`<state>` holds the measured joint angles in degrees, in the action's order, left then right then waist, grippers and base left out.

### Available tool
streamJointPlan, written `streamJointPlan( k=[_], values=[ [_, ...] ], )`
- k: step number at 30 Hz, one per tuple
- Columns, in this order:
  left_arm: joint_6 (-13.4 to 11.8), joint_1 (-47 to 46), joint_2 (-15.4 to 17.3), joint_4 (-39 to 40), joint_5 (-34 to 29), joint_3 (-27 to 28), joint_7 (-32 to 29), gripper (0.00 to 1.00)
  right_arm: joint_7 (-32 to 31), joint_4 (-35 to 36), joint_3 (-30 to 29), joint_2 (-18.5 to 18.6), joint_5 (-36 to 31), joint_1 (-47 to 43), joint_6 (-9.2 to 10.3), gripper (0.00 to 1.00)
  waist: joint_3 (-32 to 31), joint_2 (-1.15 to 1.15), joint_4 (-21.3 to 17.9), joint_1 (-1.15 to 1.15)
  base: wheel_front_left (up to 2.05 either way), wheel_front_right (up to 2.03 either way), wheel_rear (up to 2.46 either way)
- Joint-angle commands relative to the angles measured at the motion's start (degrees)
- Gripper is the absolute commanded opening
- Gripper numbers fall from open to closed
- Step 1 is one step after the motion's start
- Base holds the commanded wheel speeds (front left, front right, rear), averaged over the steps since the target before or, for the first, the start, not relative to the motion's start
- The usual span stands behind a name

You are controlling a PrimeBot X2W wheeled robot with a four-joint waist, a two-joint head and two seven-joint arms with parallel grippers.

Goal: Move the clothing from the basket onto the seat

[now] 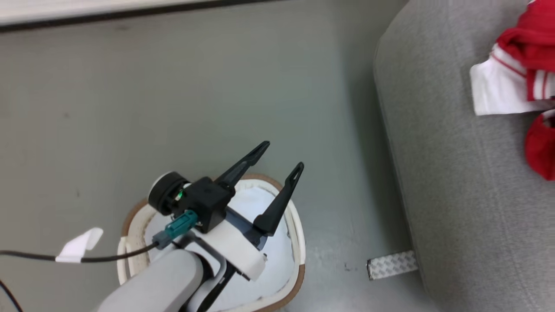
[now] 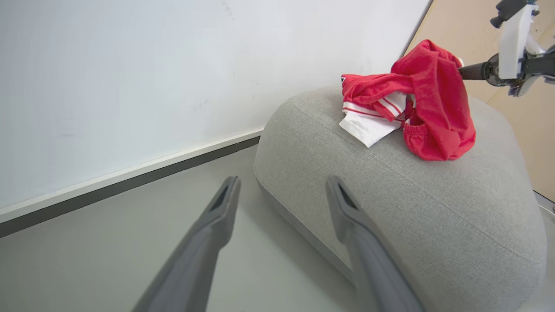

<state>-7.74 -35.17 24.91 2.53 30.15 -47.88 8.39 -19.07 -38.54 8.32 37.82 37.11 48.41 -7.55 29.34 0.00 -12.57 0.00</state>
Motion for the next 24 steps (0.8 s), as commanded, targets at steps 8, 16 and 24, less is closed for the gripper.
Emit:
streamJointPlan(
  k=[8,16,24],
  values=[
    [-2.3,5.2,0.6,-1.6,3.1,1.8,2.5,1.00,-0.2,9.9,6.2,6.8,-4.1,-4.1,0.13,1.00,-12.6,0.00,-2.0,0.00,0.00,0.00,0.00],
    [-5.9,9.7,1.9,0.0,6.1,6.9,5.1,1.00,1.8,27.9,4.3,8.5,-2.6,-7.8,0.14,1.00,-20.5,0.00,-0.1,0.00,0.00,0.00,0.00],
    [-11.3,15.0,3.3,3.0,5.8,16.0,6.7,1.00,7.6,39.6,1.2,-1.0,-4.1,-17.6,0.14,1.00,-23.4,0.00,4.2,0.00,0.00,0.00,0.00]
  ],
)
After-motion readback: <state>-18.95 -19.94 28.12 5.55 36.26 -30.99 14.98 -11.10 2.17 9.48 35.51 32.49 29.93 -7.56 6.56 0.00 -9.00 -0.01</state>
